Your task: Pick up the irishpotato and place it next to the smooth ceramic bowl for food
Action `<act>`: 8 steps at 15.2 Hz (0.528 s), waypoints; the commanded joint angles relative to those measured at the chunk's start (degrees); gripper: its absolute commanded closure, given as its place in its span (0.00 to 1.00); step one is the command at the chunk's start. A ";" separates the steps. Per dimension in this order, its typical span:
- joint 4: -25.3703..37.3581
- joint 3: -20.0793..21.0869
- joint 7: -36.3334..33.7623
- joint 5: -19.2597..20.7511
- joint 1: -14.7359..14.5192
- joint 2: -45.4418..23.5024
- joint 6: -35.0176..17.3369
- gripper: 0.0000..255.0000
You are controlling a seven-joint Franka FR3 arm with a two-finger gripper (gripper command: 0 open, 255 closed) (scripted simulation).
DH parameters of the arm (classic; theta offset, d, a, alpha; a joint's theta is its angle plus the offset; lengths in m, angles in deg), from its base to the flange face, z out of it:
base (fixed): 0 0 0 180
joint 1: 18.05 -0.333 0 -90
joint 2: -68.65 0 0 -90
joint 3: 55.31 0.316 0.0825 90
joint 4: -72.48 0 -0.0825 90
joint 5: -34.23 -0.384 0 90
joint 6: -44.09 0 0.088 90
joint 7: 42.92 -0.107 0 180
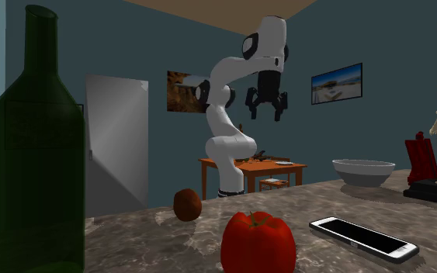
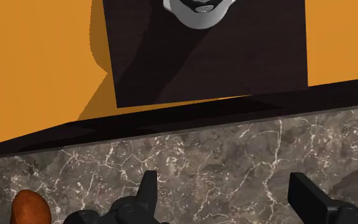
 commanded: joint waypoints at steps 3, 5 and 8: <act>-1.61 -2.18 2.29 1.81 0.68 -0.49 -2.82 0.00; -2.94 -4.40 4.53 3.54 1.38 -1.31 -5.74 0.00; -4.38 -7.80 7.82 5.96 2.41 -3.16 -10.28 0.00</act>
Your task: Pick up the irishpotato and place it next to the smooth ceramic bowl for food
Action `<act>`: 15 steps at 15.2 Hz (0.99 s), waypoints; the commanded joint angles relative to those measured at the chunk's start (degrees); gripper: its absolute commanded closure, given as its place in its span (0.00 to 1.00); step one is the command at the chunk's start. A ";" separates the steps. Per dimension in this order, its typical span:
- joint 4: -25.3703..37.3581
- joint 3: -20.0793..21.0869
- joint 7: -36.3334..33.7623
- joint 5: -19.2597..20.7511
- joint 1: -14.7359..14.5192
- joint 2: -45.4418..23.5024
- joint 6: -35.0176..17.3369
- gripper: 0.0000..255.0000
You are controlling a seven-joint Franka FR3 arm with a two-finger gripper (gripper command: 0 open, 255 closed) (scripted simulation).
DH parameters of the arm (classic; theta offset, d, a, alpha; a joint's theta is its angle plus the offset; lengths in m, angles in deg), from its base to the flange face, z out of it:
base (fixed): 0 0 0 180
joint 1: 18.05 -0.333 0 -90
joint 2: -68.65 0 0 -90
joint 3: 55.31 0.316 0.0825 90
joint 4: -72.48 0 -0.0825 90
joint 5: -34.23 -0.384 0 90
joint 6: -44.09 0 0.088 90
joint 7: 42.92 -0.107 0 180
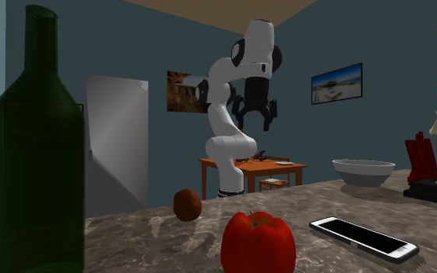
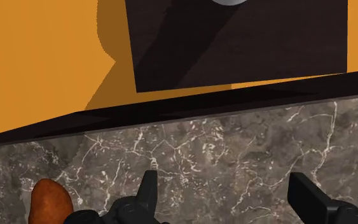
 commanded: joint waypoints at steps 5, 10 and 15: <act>-1.46 -6.90 6.50 4.06 1.80 -5.43 -9.63 0.00; -0.38 -12.90 12.02 5.83 2.57 -12.11 -17.58 0.00; 2.61 -18.99 18.24 5.19 2.48 -20.52 -25.21 0.00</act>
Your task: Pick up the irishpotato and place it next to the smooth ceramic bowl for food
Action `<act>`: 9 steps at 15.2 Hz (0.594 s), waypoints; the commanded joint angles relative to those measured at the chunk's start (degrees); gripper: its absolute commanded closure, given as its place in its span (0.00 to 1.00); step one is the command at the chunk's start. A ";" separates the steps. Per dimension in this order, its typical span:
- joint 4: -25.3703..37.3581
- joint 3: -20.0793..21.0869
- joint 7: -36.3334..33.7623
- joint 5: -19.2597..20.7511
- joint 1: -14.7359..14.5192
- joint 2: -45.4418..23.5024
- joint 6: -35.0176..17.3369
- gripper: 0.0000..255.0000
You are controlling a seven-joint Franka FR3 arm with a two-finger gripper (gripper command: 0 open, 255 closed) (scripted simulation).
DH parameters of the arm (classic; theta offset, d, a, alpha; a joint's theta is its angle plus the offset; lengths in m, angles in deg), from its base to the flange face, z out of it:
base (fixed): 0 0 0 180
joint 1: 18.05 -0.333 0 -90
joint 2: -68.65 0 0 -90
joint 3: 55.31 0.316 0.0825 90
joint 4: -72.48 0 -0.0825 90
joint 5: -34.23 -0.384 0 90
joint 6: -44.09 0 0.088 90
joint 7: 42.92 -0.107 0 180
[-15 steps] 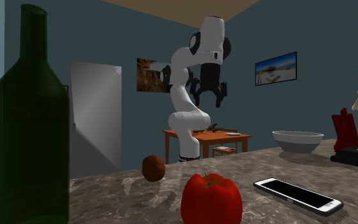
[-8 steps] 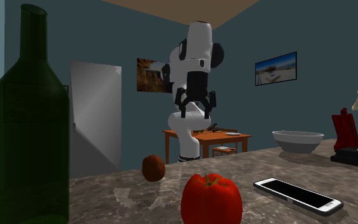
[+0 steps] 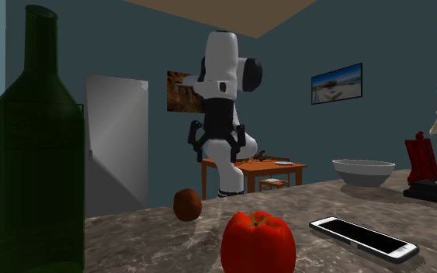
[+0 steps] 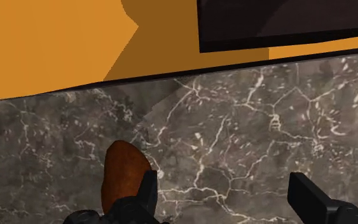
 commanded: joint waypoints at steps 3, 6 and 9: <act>3.63 -4.89 5.90 -2.33 -0.42 -7.69 -5.63 0.00; 6.98 -8.29 11.09 -6.00 -0.83 -14.18 -9.36 0.00; 8.13 -9.53 13.64 -8.28 -0.81 -17.44 -11.44 0.00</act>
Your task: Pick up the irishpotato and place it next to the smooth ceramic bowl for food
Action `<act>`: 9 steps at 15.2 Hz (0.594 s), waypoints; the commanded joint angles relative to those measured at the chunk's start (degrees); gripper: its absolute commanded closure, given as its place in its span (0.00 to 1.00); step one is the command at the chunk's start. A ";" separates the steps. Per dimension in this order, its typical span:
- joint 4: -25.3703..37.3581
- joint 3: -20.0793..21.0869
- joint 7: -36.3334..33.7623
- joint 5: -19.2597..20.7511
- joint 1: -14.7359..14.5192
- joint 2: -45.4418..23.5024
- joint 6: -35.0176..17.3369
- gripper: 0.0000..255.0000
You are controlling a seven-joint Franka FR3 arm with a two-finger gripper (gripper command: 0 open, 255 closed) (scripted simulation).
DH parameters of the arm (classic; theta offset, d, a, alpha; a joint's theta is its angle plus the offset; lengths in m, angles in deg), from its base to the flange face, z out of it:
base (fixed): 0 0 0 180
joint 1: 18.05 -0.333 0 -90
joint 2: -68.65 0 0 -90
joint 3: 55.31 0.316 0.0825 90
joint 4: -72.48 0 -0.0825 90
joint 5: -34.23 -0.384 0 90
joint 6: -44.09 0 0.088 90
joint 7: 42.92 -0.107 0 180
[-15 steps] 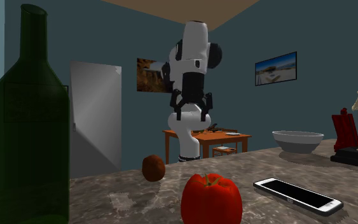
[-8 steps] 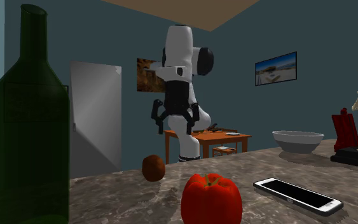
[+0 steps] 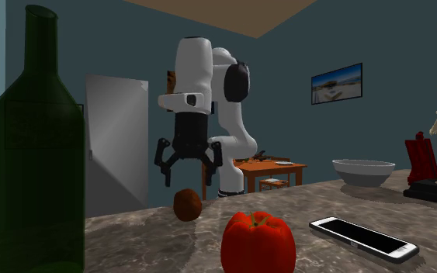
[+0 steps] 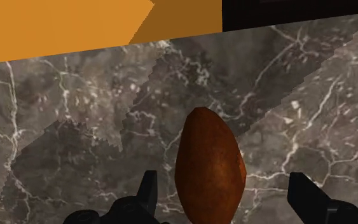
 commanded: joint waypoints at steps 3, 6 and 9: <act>-0.79 -0.67 1.44 -1.59 -0.04 -2.49 -3.08 0.00; -1.94 -1.02 2.42 -2.93 -0.06 -4.42 -5.85 0.00; -1.94 -1.01 2.42 -2.93 -0.05 -4.42 -5.85 0.00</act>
